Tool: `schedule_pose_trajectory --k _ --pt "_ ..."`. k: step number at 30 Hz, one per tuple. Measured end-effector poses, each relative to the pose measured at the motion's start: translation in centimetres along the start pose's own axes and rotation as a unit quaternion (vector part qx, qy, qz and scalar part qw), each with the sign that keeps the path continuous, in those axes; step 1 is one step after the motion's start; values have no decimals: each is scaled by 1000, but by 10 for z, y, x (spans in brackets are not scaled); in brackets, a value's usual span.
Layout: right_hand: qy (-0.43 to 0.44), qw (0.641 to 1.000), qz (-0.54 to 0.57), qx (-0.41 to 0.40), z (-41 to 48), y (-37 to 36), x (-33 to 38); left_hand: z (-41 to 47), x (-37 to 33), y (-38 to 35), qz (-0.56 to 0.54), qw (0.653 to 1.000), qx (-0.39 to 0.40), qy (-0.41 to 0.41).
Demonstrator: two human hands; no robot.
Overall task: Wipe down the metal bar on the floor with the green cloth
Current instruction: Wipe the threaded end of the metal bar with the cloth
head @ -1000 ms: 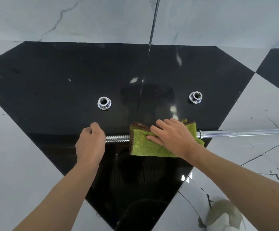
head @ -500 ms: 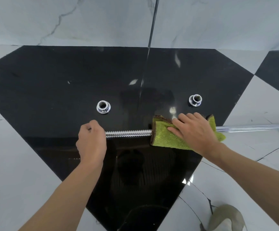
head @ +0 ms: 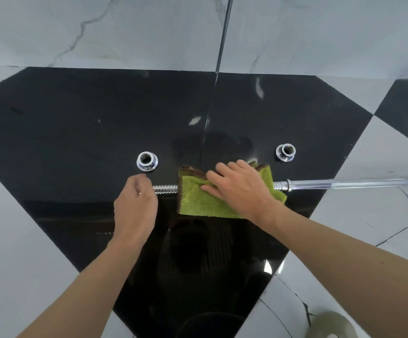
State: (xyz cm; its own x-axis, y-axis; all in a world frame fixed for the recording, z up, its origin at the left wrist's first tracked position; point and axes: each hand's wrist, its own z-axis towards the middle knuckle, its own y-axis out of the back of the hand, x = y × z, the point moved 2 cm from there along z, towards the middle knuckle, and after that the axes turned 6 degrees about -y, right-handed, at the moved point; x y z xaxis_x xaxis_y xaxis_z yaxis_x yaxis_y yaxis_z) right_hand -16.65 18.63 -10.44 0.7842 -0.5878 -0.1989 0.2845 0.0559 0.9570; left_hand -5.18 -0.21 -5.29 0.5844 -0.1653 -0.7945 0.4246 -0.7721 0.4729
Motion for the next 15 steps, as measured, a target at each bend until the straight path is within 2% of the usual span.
schedule_pose_trajectory --k 4,9,15 --pt "-12 999 -10 29 -26 2 -45 8 3 -4 65 996 12 -52" --pt "-37 998 -39 28 -62 3 -103 14 7 -7 119 988 -5 -97" --pt "-52 997 -44 40 -78 7 -106 9 20 -9 151 979 -19 -134"
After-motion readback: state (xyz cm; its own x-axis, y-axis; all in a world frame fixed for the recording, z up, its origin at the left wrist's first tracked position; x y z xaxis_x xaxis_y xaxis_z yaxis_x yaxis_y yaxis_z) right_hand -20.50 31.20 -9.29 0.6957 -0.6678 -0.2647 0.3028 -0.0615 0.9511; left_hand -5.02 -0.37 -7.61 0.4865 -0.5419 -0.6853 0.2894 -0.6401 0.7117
